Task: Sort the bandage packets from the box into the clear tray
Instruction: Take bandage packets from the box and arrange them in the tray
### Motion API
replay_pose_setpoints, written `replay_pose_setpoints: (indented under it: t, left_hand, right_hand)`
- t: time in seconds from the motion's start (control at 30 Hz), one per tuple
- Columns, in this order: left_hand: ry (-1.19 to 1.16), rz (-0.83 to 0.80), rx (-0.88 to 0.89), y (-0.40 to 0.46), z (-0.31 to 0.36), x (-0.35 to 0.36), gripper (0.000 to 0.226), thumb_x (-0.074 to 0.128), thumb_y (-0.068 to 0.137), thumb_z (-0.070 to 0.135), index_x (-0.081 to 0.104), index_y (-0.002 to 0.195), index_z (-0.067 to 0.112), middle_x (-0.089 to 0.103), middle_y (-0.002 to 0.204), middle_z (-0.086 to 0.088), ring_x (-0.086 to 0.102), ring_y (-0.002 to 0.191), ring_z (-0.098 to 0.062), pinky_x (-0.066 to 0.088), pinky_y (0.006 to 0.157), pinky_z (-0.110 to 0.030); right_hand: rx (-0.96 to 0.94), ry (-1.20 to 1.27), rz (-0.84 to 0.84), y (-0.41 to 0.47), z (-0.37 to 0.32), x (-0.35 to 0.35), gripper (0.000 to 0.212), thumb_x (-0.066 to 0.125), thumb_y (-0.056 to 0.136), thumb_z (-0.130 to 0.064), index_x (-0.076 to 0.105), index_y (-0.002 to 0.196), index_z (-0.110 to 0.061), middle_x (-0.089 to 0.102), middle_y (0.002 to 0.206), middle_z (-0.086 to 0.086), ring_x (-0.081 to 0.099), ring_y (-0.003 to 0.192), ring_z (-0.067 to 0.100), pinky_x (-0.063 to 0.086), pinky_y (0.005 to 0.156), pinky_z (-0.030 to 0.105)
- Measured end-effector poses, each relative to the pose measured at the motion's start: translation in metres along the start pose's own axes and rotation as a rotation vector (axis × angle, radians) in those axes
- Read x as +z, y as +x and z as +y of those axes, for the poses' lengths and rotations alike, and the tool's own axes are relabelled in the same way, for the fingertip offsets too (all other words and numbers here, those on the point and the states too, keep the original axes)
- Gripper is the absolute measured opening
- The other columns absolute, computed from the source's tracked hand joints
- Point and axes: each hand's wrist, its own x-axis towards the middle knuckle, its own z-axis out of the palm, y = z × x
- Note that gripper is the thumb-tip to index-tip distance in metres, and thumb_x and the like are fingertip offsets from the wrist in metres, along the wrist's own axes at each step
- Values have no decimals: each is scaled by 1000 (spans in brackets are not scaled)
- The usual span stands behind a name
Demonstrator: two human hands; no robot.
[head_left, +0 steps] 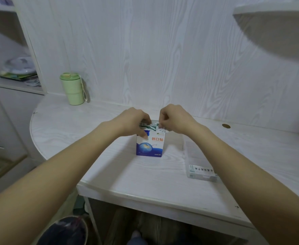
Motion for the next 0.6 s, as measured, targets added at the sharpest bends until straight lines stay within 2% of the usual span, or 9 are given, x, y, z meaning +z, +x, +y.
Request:
replay_pose_setpoints:
  t: [0.07, 0.13, 0.27, 0.37, 0.47, 0.6]
  left_hand:
    - [-7, -3, -12, -1, 0, 0, 56, 80, 72, 33, 61, 123, 16, 64, 121, -1, 58, 108, -20, 43, 85, -27]
    - [-19, -11, -19, -2, 1, 0, 56, 80, 73, 31, 61, 122, 16, 65, 120, -2, 58, 107, -20, 44, 86, -28]
    - [-30, -21, -34, -2, 2, -1, 55, 79, 73, 31, 61, 123, 16, 65, 119, -2, 58, 106, -19, 43, 83, -26]
    - [-32, -18, -40, -3, 3, -1, 54, 79, 73, 31, 62, 122, 15, 66, 118, -2, 59, 104, -19, 41, 78, -23]
    - [-31, -19, -42, -5, 3, -1, 51, 79, 74, 31, 63, 120, 15, 66, 116, -2, 58, 101, -19, 38, 74, -23]
    - [-51, -25, -58, -5, 4, -2, 53, 79, 74, 31, 63, 121, 15, 66, 117, -2, 59, 101, -18, 40, 76, -23]
  right_hand:
    - [-10, 37, 40, -3, 0, -1, 18, 60, 84, -2, 60, 70, -13, 59, 60, -10, 64, 61, 13, 54, 60, 32]
    - [-21, 63, 42, -5, 0, -2, 17, 62, 84, -4, 59, 73, -16, 63, 67, -4, 68, 68, 19, 58, 69, 39]
    - [-35, 93, -44, -5, -1, -3, 16, 70, 82, -8, 62, 92, -18, 64, 97, 5, 67, 80, 21, 58, 74, 40]
    - [-39, 50, -34, -5, -3, -3, 12, 67, 85, -9, 67, 97, -12, 64, 98, 6, 65, 76, 20, 57, 73, 35]
    - [-39, 112, -36, -8, -3, -3, 10, 62, 89, -8, 67, 98, -10, 65, 94, 6, 67, 79, 23, 58, 73, 36]
    - [-59, 126, -73, -12, -1, -8, 5, 69, 84, -15, 65, 88, -15, 68, 93, 3, 62, 80, 15, 53, 68, 29]
